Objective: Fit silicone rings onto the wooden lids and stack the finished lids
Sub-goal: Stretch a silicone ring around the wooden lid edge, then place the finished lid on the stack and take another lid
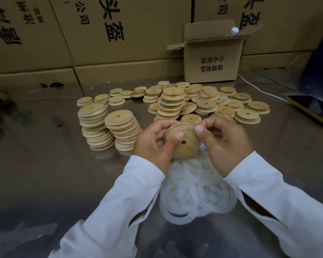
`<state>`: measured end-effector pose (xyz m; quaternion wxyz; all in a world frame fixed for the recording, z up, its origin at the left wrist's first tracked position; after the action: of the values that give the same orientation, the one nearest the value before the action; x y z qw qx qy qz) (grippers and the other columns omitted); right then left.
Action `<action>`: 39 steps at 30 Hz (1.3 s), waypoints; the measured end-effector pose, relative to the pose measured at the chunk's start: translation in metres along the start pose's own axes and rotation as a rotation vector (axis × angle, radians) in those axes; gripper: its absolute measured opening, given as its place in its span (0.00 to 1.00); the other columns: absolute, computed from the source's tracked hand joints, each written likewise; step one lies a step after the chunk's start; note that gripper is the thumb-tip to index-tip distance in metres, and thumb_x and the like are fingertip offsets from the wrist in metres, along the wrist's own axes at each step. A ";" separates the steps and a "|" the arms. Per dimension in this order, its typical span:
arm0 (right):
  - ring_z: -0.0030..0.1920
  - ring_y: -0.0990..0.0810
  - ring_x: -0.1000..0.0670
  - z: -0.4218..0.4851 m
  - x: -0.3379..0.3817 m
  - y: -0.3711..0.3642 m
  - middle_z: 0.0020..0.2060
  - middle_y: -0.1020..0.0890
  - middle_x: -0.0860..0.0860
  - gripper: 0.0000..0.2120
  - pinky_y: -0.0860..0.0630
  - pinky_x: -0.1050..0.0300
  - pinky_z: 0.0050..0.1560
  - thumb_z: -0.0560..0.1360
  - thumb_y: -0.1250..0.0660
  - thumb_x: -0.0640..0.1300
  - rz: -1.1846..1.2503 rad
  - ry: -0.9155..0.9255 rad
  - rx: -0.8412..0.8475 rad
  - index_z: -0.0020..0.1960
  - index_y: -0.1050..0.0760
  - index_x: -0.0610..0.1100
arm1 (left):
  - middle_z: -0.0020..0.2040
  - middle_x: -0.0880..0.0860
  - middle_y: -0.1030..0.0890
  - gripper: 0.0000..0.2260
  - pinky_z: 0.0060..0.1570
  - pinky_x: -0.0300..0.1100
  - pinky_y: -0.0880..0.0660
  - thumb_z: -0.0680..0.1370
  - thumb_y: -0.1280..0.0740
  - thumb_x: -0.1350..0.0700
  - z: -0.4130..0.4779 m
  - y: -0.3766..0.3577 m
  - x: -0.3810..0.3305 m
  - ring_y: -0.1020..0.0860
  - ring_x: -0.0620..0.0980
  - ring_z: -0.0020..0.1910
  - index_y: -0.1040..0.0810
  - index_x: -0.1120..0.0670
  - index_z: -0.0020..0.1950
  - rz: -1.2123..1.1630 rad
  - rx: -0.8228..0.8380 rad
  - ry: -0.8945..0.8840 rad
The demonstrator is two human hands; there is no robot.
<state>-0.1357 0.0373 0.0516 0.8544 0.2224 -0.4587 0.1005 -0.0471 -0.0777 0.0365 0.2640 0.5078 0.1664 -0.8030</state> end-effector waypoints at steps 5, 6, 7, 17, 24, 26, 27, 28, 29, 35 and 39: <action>0.38 0.25 0.58 0.001 -0.002 -0.002 0.38 0.23 0.52 0.07 0.29 0.69 0.42 0.72 0.32 0.41 0.068 -0.041 0.059 0.36 0.24 0.50 | 0.43 0.49 0.17 0.09 0.40 0.33 0.23 0.73 0.33 0.64 0.001 0.000 0.003 0.18 0.42 0.41 0.23 0.53 0.49 0.000 0.012 0.032; 0.36 0.24 0.60 0.002 -0.002 -0.001 0.37 0.21 0.53 0.07 0.29 0.72 0.40 0.72 0.32 0.41 0.106 -0.054 0.061 0.36 0.23 0.50 | 0.43 0.50 0.17 0.08 0.40 0.34 0.23 0.73 0.33 0.64 0.001 0.001 0.005 0.18 0.42 0.41 0.23 0.54 0.50 -0.016 0.004 0.049; 0.35 0.24 0.62 0.003 -0.002 0.001 0.36 0.21 0.55 0.07 0.30 0.75 0.37 0.72 0.32 0.41 0.141 -0.062 0.052 0.36 0.23 0.50 | 0.42 0.50 0.17 0.08 0.40 0.34 0.23 0.73 0.33 0.64 0.001 0.002 0.008 0.18 0.42 0.40 0.23 0.56 0.51 -0.034 -0.008 0.071; 0.37 0.24 0.61 0.001 -0.014 -0.006 0.38 0.22 0.57 0.06 0.27 0.71 0.40 0.73 0.34 0.45 0.147 -0.099 0.055 0.43 0.25 0.56 | 0.47 0.52 0.22 0.10 0.45 0.34 0.27 0.72 0.30 0.55 0.003 0.049 -0.018 0.25 0.44 0.43 0.24 0.40 0.47 0.251 -0.321 -0.109; 0.38 0.24 0.58 -0.001 -0.015 -0.010 0.36 0.23 0.58 0.07 0.27 0.62 0.44 0.72 0.33 0.44 0.097 -0.077 0.086 0.43 0.26 0.56 | 0.30 0.54 0.28 0.05 0.26 0.35 0.28 0.75 0.33 0.49 0.000 0.098 -0.014 0.30 0.44 0.24 0.23 0.43 0.50 0.057 -0.622 -0.040; 0.39 0.24 0.57 -0.002 -0.014 -0.011 0.36 0.23 0.58 0.07 0.26 0.61 0.45 0.72 0.33 0.44 0.093 -0.076 0.099 0.43 0.26 0.57 | 0.25 0.47 0.26 0.05 0.25 0.34 0.27 0.76 0.33 0.50 -0.001 0.105 -0.006 0.29 0.41 0.21 0.23 0.45 0.51 0.001 -0.659 0.008; 0.39 0.24 0.57 -0.002 -0.014 -0.011 0.36 0.23 0.58 0.07 0.26 0.61 0.45 0.72 0.33 0.44 0.092 -0.076 0.105 0.43 0.26 0.57 | 0.23 0.46 0.26 0.05 0.24 0.34 0.27 0.76 0.33 0.50 -0.002 0.108 -0.003 0.29 0.41 0.21 0.23 0.45 0.51 -0.020 -0.681 0.031; 0.39 0.24 0.56 -0.002 -0.014 -0.011 0.36 0.23 0.58 0.07 0.26 0.61 0.45 0.72 0.33 0.44 0.091 -0.076 0.108 0.43 0.26 0.57 | 0.22 0.45 0.25 0.03 0.24 0.34 0.27 0.76 0.34 0.50 -0.003 0.111 0.001 0.28 0.41 0.21 0.24 0.45 0.49 -0.043 -0.704 0.056; 0.39 0.23 0.56 -0.002 -0.014 -0.010 0.36 0.23 0.58 0.07 0.26 0.61 0.45 0.72 0.33 0.44 0.092 -0.076 0.107 0.43 0.26 0.56 | 0.23 0.45 0.25 0.01 0.24 0.34 0.27 0.76 0.34 0.50 -0.004 0.114 0.006 0.28 0.41 0.21 0.24 0.45 0.47 -0.073 -0.730 0.087; 0.40 0.22 0.52 0.001 -0.016 -0.008 0.37 0.22 0.57 0.06 0.25 0.60 0.45 0.72 0.34 0.44 0.118 -0.086 0.102 0.43 0.26 0.55 | 0.30 0.52 0.29 0.04 0.26 0.36 0.24 0.76 0.34 0.49 -0.007 0.120 0.044 0.24 0.43 0.21 0.28 0.46 0.43 -0.328 -0.774 0.355; 0.40 0.22 0.51 0.000 -0.018 -0.011 0.37 0.22 0.57 0.06 0.26 0.59 0.44 0.72 0.33 0.44 0.111 -0.086 0.110 0.42 0.26 0.56 | 0.29 0.52 0.29 0.05 0.25 0.36 0.24 0.76 0.34 0.48 -0.005 0.123 0.049 0.23 0.44 0.21 0.28 0.47 0.43 -0.356 -0.767 0.398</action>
<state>-0.1418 0.0280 0.0332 0.8137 0.2470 -0.5003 0.1632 0.0130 -0.1868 -0.0101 0.2538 0.4812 0.5834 -0.6031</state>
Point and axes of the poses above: each hand's wrist, its own z-axis towards the middle knuckle, its own y-axis out of the back of the hand, x = y × z, the point moved 10 cm from there along z, towards the middle knuckle
